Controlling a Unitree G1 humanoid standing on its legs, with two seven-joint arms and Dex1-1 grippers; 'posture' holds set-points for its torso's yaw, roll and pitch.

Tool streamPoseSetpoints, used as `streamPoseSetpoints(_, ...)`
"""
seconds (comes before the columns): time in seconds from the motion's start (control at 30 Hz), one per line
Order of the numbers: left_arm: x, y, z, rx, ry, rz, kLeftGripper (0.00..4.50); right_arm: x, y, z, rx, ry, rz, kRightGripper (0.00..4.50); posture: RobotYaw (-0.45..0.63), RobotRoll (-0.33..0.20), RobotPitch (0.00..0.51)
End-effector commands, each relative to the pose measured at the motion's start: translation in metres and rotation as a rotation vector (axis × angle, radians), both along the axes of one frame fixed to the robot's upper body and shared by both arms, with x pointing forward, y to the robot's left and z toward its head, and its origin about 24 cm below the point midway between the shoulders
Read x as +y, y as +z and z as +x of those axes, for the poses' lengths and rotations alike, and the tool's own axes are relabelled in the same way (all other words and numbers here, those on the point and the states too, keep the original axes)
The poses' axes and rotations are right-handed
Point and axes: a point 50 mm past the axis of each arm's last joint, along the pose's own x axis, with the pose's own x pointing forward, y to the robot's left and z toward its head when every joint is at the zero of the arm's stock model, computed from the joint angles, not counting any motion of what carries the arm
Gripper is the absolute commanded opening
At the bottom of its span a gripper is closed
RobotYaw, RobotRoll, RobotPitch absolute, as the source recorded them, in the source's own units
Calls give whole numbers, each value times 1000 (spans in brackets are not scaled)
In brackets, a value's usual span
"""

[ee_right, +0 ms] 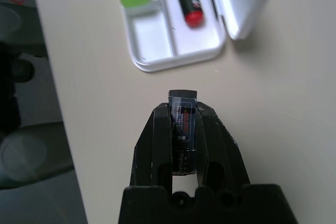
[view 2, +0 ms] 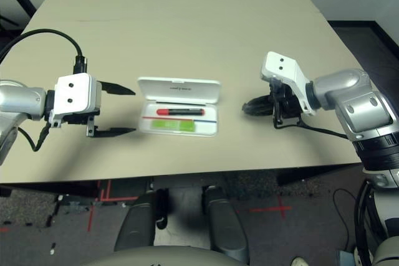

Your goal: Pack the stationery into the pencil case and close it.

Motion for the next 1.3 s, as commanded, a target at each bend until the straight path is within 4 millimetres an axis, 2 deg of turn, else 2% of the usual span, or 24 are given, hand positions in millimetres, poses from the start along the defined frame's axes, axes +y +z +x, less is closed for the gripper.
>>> streamPoseSetpoints(0.03,1,-4,0,7,4,16,4500,15,-9,-1,8,87,8,317,4,0,166)
streamPoseSetpoints(0.47,1,-7,-2,4,23,24,4500,48,-26,10,-46,215,29,317,36,0,162)
streamPoseSetpoints(1.03,1,-8,-4,3,34,29,4500,70,-39,24,-112,241,31,317,49,0,160)
streamPoseSetpoints(1.17,1,-9,-4,4,36,29,4500,68,-36,25,-130,227,43,1674,49,0,164)
streamPoseSetpoints(1.3,1,-10,-4,5,38,30,4500,67,-32,24,-129,214,87,3300,46,0,164)
